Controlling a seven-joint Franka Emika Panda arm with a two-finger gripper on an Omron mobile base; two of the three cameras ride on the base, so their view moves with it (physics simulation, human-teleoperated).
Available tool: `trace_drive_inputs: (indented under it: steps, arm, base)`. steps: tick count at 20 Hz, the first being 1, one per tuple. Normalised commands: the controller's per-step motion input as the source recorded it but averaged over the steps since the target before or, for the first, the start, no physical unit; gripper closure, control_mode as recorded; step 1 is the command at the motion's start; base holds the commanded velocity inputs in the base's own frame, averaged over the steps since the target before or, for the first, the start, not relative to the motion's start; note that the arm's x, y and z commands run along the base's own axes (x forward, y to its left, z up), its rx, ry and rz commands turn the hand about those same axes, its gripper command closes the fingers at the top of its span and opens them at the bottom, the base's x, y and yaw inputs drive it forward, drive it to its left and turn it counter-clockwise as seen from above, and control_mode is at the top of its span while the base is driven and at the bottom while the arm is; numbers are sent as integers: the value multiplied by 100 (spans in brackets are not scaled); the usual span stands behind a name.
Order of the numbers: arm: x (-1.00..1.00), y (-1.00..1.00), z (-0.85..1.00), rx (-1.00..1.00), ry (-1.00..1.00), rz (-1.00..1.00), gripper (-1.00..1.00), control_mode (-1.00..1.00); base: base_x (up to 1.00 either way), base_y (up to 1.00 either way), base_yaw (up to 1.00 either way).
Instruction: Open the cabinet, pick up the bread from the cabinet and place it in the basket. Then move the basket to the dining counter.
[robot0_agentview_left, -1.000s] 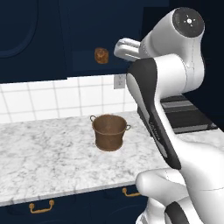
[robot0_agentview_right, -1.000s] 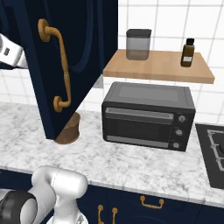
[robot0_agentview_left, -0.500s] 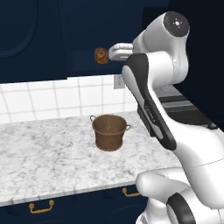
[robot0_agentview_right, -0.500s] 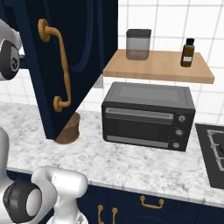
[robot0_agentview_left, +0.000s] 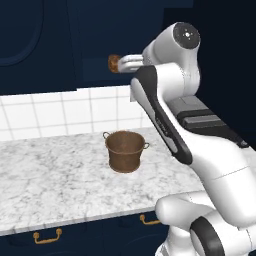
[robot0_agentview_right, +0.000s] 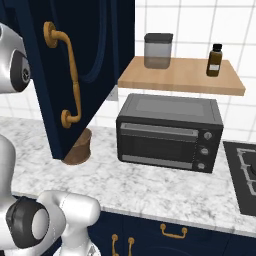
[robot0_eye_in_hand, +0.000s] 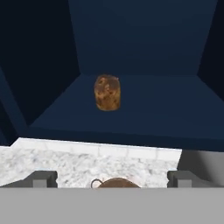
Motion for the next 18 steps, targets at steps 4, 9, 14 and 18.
trace_drive_inputs:
  steps: [4,9,14,18]
  arm:
    - [72,0,-8,0,-7,0,-100,-100]
    - [81,15,5,0,0,0,-100,-100]
    - [50,27,10,0,0,1,-100,-100]
    - [47,9,0,0,0,0,-100,-100]
  base:
    - [0,0,0]
    - [0,0,0]
    - [0,0,0]
    - [0,0,0]
